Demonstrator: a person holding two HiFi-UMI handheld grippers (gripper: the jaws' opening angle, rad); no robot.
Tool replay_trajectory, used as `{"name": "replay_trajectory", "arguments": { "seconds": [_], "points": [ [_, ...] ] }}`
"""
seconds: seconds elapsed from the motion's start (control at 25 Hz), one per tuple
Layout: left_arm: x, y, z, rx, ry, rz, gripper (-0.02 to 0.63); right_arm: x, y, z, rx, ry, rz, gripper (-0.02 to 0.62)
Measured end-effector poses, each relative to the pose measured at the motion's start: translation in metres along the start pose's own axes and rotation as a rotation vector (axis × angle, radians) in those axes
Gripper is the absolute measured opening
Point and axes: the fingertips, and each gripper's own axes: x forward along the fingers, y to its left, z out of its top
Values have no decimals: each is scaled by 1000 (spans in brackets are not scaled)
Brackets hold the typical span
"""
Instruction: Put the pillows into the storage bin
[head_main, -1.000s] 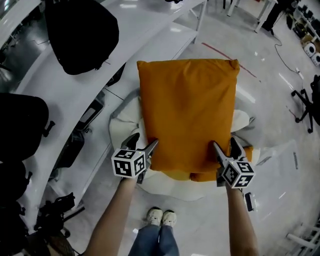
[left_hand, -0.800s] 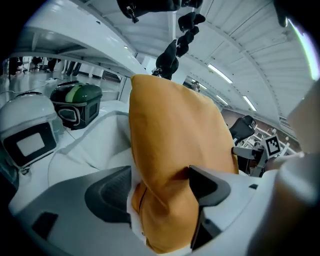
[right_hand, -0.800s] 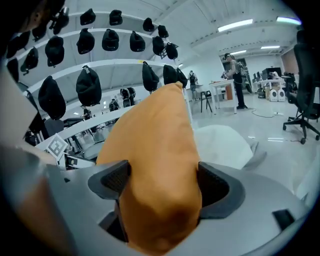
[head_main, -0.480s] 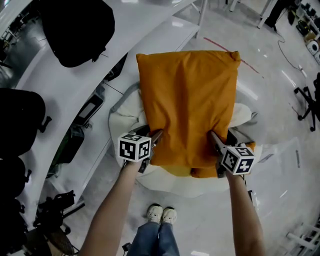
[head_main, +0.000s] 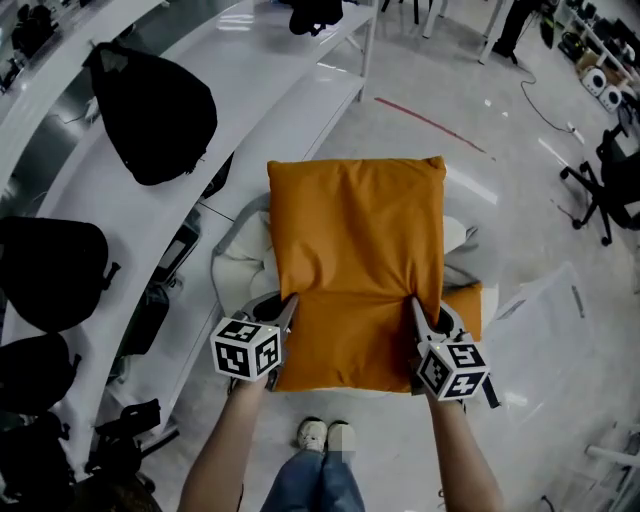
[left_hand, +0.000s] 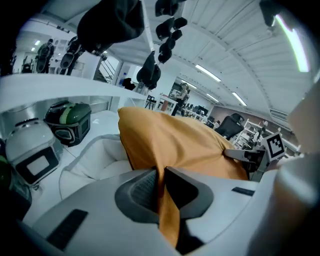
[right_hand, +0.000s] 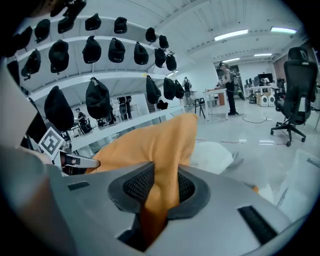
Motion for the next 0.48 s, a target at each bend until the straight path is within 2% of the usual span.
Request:
{"name": "replay_trajectory", "arguments": {
  "seconds": [0.12,0.28,0.48],
  "points": [
    [-30,-37,12,43,-7,-40,57,-56,6,3,56,-44,-49,71],
    [-44,-93,37,123,-20,-149,54,-130,-2,21,101,-152,-170,71],
    [-41,-205,45,234,4,-287,54,-242,-47,20,188,-233,-327,71]
  ]
}}
